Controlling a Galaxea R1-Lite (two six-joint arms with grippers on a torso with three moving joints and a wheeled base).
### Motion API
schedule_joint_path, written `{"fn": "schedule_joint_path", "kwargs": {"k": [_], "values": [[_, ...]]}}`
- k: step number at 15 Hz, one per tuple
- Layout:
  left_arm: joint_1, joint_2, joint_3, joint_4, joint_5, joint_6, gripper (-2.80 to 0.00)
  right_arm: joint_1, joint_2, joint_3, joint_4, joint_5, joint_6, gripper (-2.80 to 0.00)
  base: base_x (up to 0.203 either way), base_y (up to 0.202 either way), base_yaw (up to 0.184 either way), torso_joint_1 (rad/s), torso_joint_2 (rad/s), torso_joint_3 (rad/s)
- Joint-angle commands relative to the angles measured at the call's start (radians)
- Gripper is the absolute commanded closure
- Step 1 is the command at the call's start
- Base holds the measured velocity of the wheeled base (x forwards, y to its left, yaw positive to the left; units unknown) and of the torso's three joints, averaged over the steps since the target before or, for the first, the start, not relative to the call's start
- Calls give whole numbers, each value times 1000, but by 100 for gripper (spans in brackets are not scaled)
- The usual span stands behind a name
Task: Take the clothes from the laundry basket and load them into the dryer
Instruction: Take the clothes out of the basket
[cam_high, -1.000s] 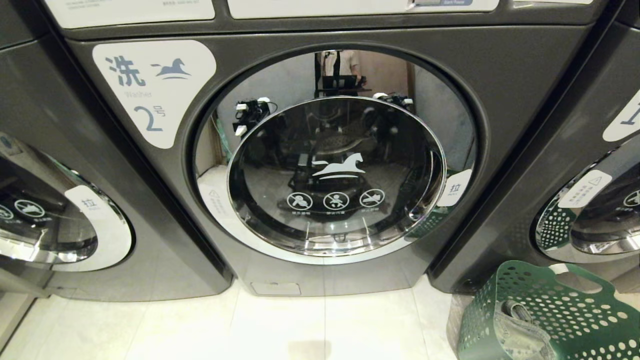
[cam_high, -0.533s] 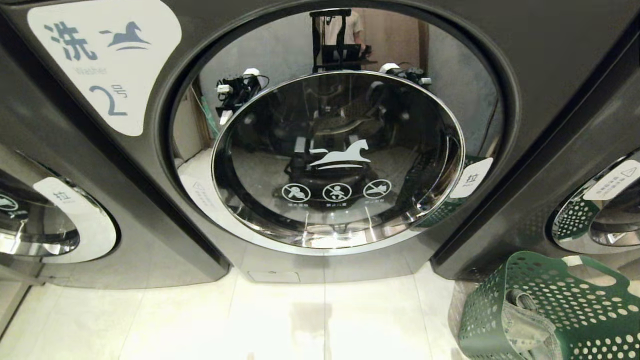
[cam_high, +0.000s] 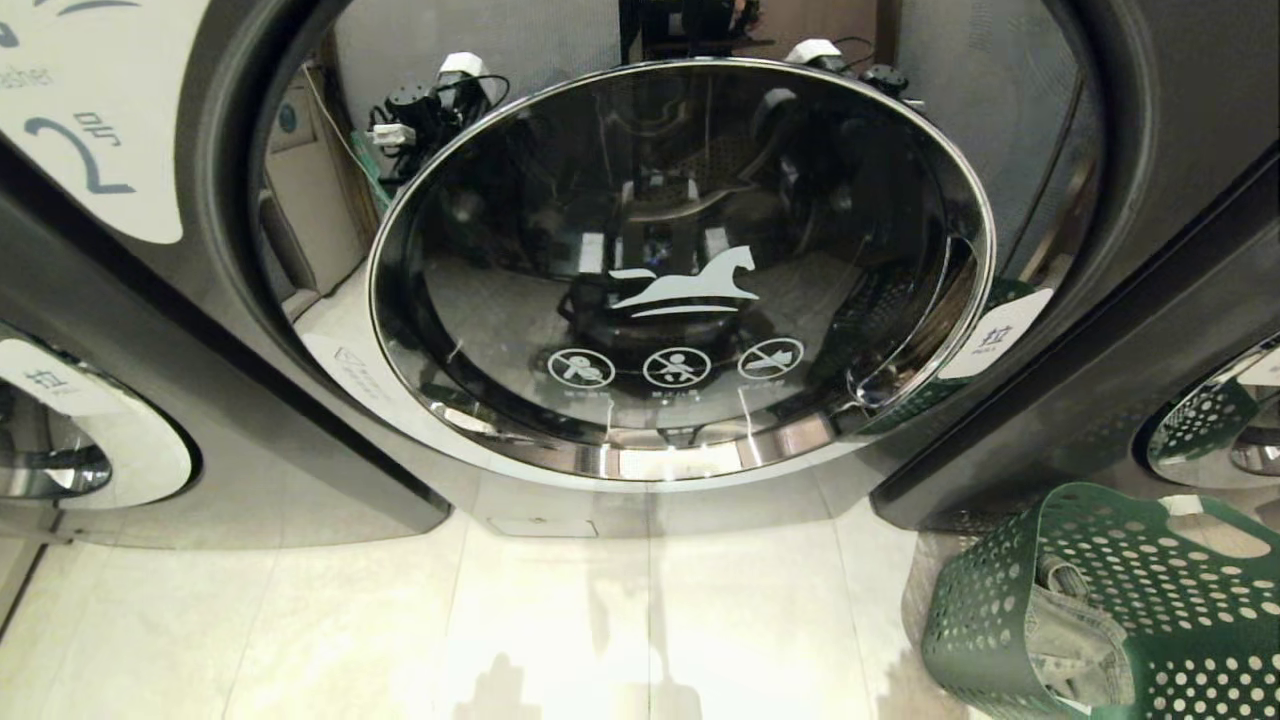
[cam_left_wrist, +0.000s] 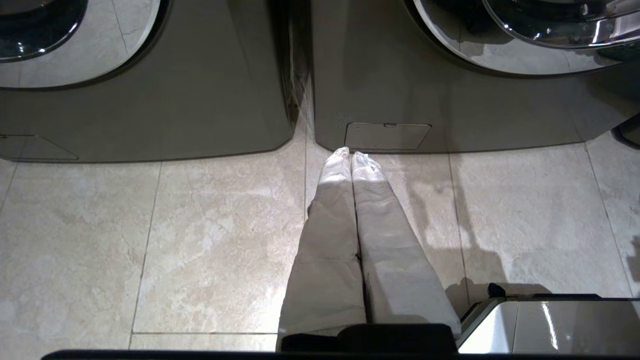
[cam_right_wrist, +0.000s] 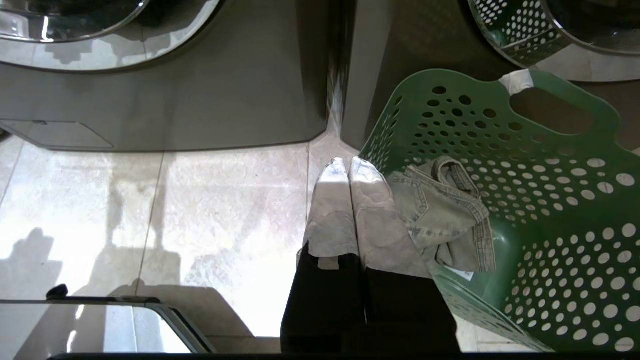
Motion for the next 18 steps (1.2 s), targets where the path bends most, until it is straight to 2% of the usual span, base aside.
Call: {"fn": "schedule_joint_path", "kwargs": {"k": [1, 13, 14, 16, 18], "values": [[0, 0, 0, 0, 0, 0, 0, 0, 0, 0, -1, 0, 0, 0, 0, 0, 0, 2, 0, -195], [0, 0, 2, -3, 0, -9, 0, 0, 0, -5, -2, -3, -16, 0, 0, 0, 0, 2, 3, -192], [0, 0, 2, -3, 0, -9, 0, -1, 5, -47, 12, -24, -36, 0, 0, 0, 0, 2, 3, -78], [0, 0, 2, -3, 0, -9, 0, 1, 90, -184, 105, -130, -57, 0, 0, 0, 0, 2, 1, -37], [0, 0, 2, -3, 0, -9, 0, 3, 303, -316, 172, -203, 13, 0, 0, 0, 0, 0, 0, 0]]}}
